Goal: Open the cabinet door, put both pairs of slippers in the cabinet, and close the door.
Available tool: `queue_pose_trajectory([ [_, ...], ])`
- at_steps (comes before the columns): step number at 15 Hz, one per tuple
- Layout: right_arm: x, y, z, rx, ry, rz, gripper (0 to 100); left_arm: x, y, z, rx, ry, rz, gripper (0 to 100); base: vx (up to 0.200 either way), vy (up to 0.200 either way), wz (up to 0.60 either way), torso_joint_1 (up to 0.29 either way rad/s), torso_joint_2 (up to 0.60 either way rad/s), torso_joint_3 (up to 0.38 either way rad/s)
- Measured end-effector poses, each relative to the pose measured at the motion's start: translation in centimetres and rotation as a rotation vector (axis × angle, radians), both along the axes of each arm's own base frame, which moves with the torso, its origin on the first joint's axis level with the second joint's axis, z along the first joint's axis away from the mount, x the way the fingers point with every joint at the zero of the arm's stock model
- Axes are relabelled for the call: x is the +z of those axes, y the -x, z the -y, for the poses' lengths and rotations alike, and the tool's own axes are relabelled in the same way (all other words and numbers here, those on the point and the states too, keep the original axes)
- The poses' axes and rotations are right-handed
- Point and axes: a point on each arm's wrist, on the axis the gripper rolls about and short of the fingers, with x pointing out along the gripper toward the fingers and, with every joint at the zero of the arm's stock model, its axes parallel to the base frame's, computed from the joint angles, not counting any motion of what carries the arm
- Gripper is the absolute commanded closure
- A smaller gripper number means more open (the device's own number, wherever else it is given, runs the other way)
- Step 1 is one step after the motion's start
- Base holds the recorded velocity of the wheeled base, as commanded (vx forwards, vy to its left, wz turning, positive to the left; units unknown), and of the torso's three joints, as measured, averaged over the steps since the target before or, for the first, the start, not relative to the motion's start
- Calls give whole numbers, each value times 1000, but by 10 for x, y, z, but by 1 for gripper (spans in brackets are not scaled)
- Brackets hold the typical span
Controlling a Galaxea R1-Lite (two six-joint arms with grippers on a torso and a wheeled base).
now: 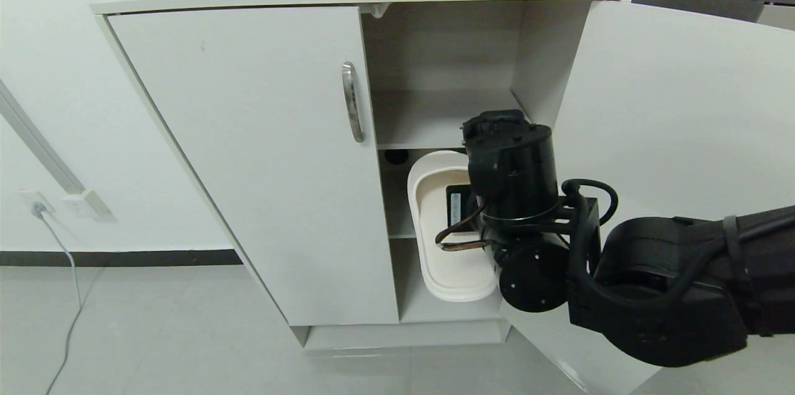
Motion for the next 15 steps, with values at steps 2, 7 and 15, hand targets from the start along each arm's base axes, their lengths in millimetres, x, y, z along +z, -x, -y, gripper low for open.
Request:
queue_pose_trajectory([
  [2, 6, -4, 3, -8, 4, -4, 100, 0, 0, 0, 0, -1, 0, 100, 0, 0, 0, 0, 0, 0],
  [7, 13, -11, 4, -19, -6, 0, 100, 0, 0, 0, 0, -1, 0, 100, 0, 0, 0, 0, 0, 0],
  [15, 21, -10, 5, 9, -21, 9, 100, 0, 0, 0, 0, -1, 0, 100, 100, 0, 0, 0, 3, 2],
])
